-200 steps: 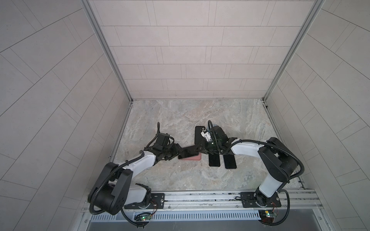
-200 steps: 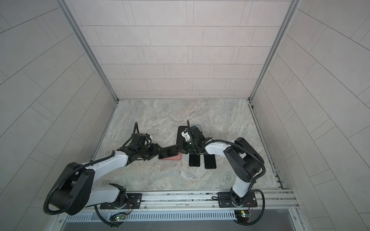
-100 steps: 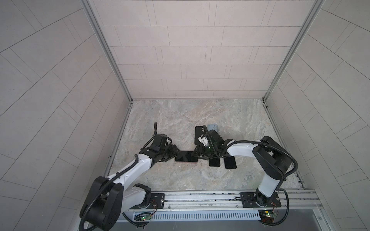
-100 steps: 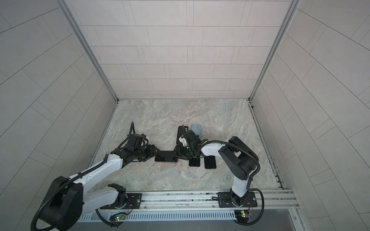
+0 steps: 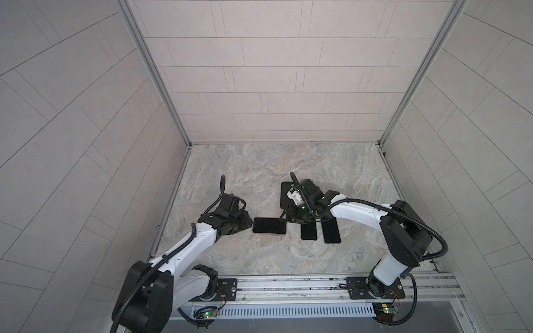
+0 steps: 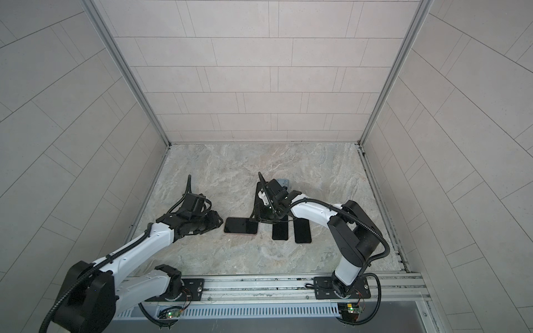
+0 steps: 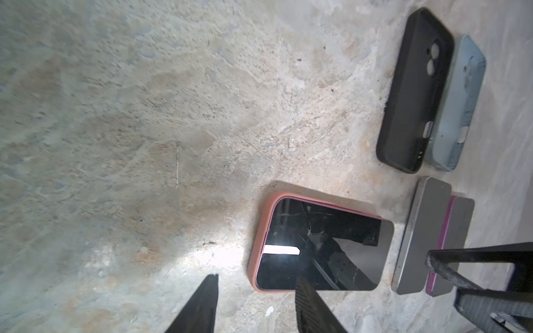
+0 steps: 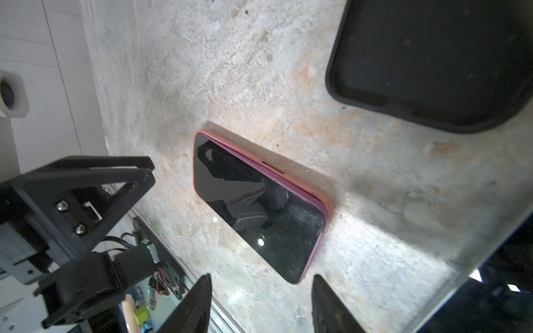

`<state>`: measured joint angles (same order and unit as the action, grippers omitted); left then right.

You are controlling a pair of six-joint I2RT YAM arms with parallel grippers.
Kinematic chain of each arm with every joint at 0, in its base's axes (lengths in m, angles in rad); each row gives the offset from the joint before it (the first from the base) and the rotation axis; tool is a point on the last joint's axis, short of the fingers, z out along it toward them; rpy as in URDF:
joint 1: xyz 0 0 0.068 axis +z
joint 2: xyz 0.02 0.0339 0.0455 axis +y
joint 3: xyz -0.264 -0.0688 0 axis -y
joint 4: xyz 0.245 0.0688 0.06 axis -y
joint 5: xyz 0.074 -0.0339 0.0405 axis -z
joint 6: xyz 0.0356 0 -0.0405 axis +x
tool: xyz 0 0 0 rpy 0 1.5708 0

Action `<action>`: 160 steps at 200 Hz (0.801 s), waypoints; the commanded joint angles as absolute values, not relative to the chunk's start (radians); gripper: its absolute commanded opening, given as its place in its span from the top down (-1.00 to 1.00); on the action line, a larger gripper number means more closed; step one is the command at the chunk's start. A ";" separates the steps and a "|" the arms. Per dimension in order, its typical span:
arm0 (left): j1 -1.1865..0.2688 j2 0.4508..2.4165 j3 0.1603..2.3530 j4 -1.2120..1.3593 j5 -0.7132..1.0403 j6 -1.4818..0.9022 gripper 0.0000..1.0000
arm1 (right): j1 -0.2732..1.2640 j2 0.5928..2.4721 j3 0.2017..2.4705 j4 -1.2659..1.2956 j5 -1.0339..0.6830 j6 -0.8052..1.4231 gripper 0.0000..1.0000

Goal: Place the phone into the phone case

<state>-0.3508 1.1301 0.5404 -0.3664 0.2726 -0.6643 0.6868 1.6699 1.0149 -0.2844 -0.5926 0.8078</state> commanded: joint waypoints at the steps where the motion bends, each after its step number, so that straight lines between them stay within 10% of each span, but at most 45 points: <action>1: -0.345 1.150 0.552 -0.335 0.290 -0.639 -0.10 | 0.702 1.653 1.000 -0.328 -0.564 0.802 0.03; 24: -0.345 1.116 0.546 -0.321 0.274 -0.635 -0.40 | 0.727 1.661 0.991 -0.312 -0.559 0.818 0.16; 29: -0.345 1.097 0.543 -0.319 0.267 -0.634 -0.92 | 0.731 1.664 0.991 -0.310 -0.557 0.822 0.16; 34: -0.345 1.074 0.537 -0.314 0.263 -0.634 -1.00 | 0.736 1.665 0.991 -0.309 -0.555 0.824 0.16; 103: -0.339 0.800 0.409 -0.189 0.155 -0.741 -1.00 | 0.767 1.684 0.991 -0.314 -0.519 0.852 0.23; 160: -0.337 0.891 0.358 -0.095 0.302 -0.769 -0.53 | 0.778 1.710 0.996 -0.346 -0.448 0.864 0.53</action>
<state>-0.3424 0.8505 0.3943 -0.1886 0.2199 -0.7483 0.7723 1.6833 0.9947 -0.3119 -0.4995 0.8555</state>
